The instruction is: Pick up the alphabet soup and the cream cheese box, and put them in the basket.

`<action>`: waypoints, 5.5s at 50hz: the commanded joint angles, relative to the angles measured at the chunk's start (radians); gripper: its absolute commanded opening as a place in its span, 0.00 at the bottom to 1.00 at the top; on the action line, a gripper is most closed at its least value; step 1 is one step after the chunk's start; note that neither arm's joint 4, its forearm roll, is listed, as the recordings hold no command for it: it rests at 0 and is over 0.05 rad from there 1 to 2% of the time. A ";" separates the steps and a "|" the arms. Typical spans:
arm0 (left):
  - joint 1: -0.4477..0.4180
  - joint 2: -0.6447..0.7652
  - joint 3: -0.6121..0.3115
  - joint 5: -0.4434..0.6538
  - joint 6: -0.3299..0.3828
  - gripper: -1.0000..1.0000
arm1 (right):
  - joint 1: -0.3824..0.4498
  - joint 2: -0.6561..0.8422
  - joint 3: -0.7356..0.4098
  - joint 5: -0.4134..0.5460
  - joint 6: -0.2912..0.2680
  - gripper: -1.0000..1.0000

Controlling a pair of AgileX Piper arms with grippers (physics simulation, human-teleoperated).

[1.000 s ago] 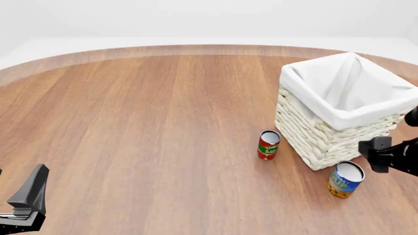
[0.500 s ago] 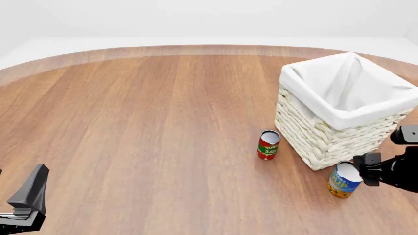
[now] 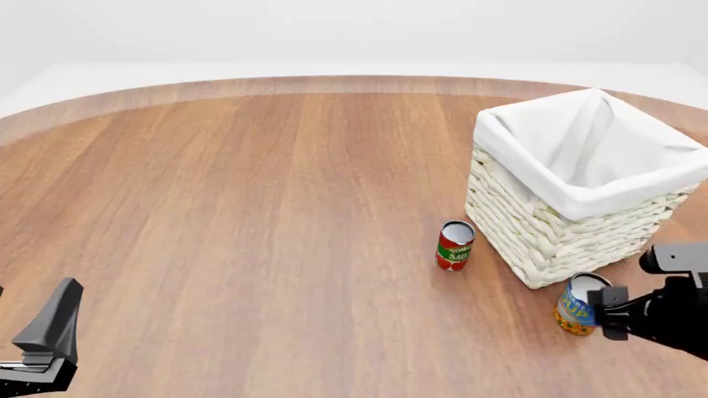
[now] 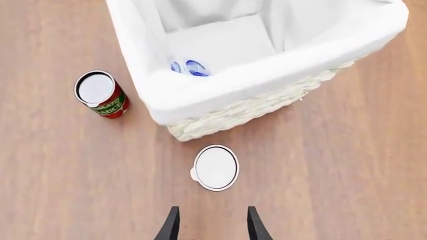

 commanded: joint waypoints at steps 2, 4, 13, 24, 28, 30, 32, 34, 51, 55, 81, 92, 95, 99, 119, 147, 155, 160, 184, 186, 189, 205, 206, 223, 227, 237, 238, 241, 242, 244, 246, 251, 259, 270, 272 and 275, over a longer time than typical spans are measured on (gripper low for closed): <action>0.000 0.000 0.000 0.000 0.000 1.00 | 0.001 0.017 0.051 -0.038 -0.006 1.00; 0.000 0.000 0.000 0.000 0.000 1.00 | 0.004 0.017 0.053 -0.038 -0.003 1.00; 0.000 0.000 0.000 0.000 0.000 1.00 | 0.002 0.051 0.071 -0.082 0.004 1.00; 0.000 0.000 0.000 0.000 0.000 1.00 | -0.003 0.122 0.104 -0.161 0.004 1.00; 0.000 0.000 0.000 0.000 0.000 1.00 | -0.003 0.153 0.117 -0.193 0.000 1.00; 0.000 0.000 0.000 0.000 0.000 1.00 | -0.001 0.159 0.123 -0.201 -0.001 1.00; 0.000 0.000 0.000 0.000 0.000 1.00 | -0.005 0.176 0.124 -0.215 -0.004 1.00; 0.000 0.000 0.000 0.000 0.000 1.00 | -0.006 0.182 0.127 -0.223 -0.005 1.00; 0.000 0.000 0.000 0.000 0.000 1.00 | -0.009 0.278 0.129 -0.305 -0.001 1.00; 0.000 0.000 0.000 0.000 0.000 1.00 | -0.007 0.302 0.125 -0.322 -0.005 1.00; 0.000 0.000 0.000 0.000 0.000 1.00 | -0.021 0.406 0.058 -0.353 -0.033 1.00; 0.000 0.000 0.000 0.000 0.000 1.00 | -0.011 0.461 0.051 -0.392 -0.032 1.00; 0.000 0.000 0.000 0.000 0.000 1.00 | -0.012 0.479 0.048 -0.405 -0.033 1.00; 0.000 0.000 0.000 0.000 0.000 1.00 | -0.007 0.500 0.048 -0.421 -0.030 1.00; 0.000 0.000 0.000 0.000 0.000 1.00 | 0.011 0.456 0.063 -0.406 -0.015 0.00; 0.000 0.000 0.000 0.000 0.000 1.00 | 0.010 0.245 0.055 -0.218 -0.020 0.00; 0.000 0.000 0.000 0.000 0.000 1.00 | 0.020 0.183 0.051 -0.146 -0.016 0.00; 0.000 0.000 0.000 0.000 0.000 1.00 | 0.018 0.159 0.041 -0.110 -0.018 0.00; 0.000 0.000 0.000 0.000 0.000 1.00 | -0.012 0.053 -0.108 0.112 -0.088 0.00; 0.000 0.000 0.000 0.000 0.000 1.00 | -0.016 0.052 -0.118 0.120 -0.091 0.00; 0.000 0.000 0.000 0.000 0.000 1.00 | -0.014 0.037 -0.137 0.143 -0.094 0.00; 0.000 0.000 0.000 0.000 0.000 1.00 | -0.037 0.031 -0.261 0.220 -0.130 0.00; 0.000 0.000 0.000 0.000 0.000 1.00 | -0.038 0.032 -0.265 0.221 -0.133 0.00; 0.000 0.000 0.000 0.000 0.000 1.00 | -0.040 0.041 -0.360 0.257 -0.152 0.00; 0.000 0.000 0.000 0.000 0.000 1.00 | -0.042 0.047 -0.387 0.266 -0.154 0.00; 0.000 0.000 0.000 0.000 0.000 1.00 | -0.032 0.050 -0.456 0.293 -0.154 0.00; 0.000 0.000 0.000 0.000 0.000 1.00 | -0.030 0.049 -0.463 0.297 -0.155 0.00; 0.000 0.000 0.000 0.000 0.000 1.00 | -0.028 0.052 -0.475 0.299 -0.153 0.00; 0.000 0.000 0.000 0.000 0.000 1.00 | -0.028 0.052 -0.475 0.299 -0.153 0.00; 0.000 0.000 0.000 0.000 0.000 1.00 | -0.025 0.055 -0.490 0.303 -0.154 0.00; 0.000 0.000 0.000 0.000 0.000 1.00 | -0.025 0.064 -0.512 0.304 -0.150 0.00; 0.000 0.000 0.000 0.000 0.000 1.00 | -0.020 0.070 -0.531 0.304 -0.147 0.00; 0.000 0.000 0.000 0.000 0.000 1.00 | -0.004 0.108 -0.576 0.285 -0.124 0.00; 0.000 0.000 0.000 0.000 0.000 1.00 | 0.017 0.174 -0.634 0.238 -0.093 0.00; 0.000 0.000 0.000 0.000 0.000 1.00 | 0.022 0.182 -0.638 0.232 -0.089 0.00; 0.000 0.000 0.000 0.000 0.000 1.00 | 0.029 0.208 -0.653 0.218 -0.080 0.00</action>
